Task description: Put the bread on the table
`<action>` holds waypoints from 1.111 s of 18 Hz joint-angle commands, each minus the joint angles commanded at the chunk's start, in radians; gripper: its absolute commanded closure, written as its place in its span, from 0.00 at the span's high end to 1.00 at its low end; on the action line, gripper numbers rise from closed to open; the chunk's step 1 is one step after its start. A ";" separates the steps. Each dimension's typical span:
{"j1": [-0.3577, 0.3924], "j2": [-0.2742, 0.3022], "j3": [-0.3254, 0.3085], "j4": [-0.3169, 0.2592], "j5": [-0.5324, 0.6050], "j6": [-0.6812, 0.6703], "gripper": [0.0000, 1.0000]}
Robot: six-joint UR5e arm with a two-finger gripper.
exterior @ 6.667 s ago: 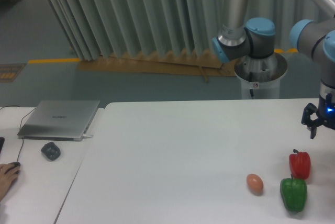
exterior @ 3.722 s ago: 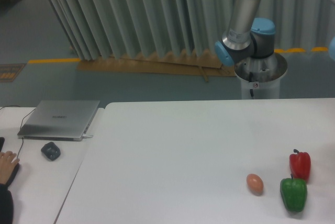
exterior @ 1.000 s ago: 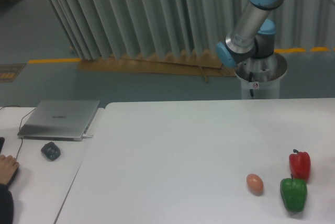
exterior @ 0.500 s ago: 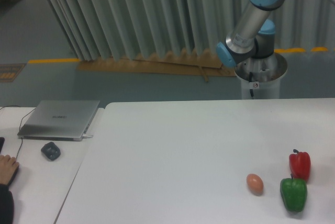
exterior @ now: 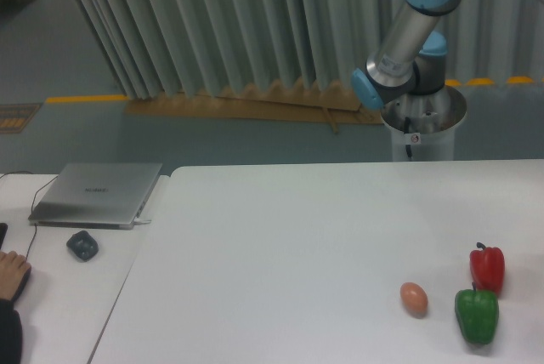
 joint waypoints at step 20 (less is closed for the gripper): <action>-0.201 0.161 -0.011 -0.238 -0.184 -0.336 0.20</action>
